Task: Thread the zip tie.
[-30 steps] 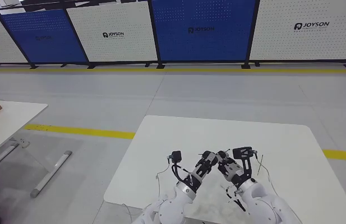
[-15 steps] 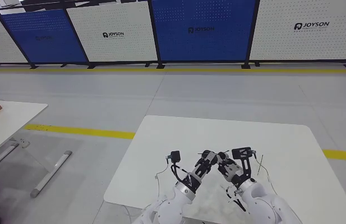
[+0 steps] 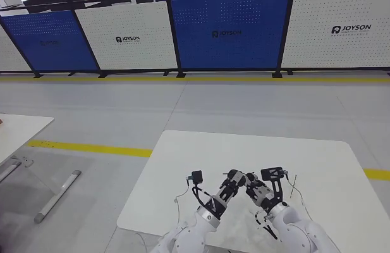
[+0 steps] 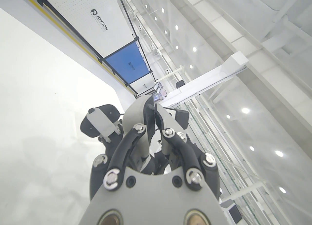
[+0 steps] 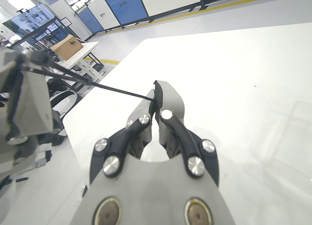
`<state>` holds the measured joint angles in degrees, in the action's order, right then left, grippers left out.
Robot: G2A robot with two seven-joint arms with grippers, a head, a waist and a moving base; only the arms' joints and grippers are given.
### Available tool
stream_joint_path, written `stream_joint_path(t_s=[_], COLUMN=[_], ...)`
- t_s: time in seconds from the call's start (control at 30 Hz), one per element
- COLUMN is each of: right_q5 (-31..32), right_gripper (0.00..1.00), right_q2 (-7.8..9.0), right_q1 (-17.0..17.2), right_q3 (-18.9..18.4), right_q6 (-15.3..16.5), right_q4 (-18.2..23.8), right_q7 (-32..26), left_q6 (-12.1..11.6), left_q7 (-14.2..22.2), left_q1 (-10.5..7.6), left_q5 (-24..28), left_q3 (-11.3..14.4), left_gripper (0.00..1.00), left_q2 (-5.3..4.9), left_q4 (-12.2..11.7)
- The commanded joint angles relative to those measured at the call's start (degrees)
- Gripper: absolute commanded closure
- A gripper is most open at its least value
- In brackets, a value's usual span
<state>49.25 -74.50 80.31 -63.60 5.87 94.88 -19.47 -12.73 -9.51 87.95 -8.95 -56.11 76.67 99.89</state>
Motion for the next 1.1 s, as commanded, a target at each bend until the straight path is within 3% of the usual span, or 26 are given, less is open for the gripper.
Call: stream_joint_path(t_s=[0.0, 0.3, 0.7, 0.73, 0.8, 0.97, 1.07], right_q5=[0.0, 0.3, -0.2, -0.6, -1.5, -2.8, -3.5], right_gripper=[1.00, 1.00, 1.00, 0.77, 0.56, 0.51, 0.55], right_q2=[0.01, 0.04, 0.05, 0.05, 0.10, 0.34, 0.47], right_q1=[0.0, -0.1, 0.0, 0.1, 0.6, 2.0, 2.6], right_q3=[0.0, 0.1, 0.2, 0.1, -0.3, -1.5, -2.0], right_q6=[0.0, 0.2, 0.5, 0.5, 0.9, 2.5, 3.2], right_q4=[-0.1, -0.3, -0.4, -0.2, 0.2, 1.5, 1.9], right_q7=[0.0, 0.1, 0.4, 0.6, 1.2, 2.3, 2.7], left_q6=[-0.2, -0.9, -0.9, -0.8, -0.6, -0.3, -0.3], left_q7=[0.1, 0.5, -0.1, -0.4, -1.4, -2.1, -2.1], left_q1=[0.25, 1.29, 1.62, 1.55, 1.36, 0.62, 0.29], left_q5=[-0.1, -0.7, -1.5, -1.8, -2.6, -2.9, -2.8], left_q3=[-0.1, -0.3, -0.4, -0.5, -0.4, 0.0, 0.2], left_gripper=[1.00, 1.00, 1.00, 1.00, 1.00, 1.00, 1.00], left_q2=[-0.04, -0.19, -0.21, -0.20, -0.13, 0.07, 0.17], left_q4=[0.5, 1.9, 2.1, 1.9, 1.3, -0.6, -1.3])
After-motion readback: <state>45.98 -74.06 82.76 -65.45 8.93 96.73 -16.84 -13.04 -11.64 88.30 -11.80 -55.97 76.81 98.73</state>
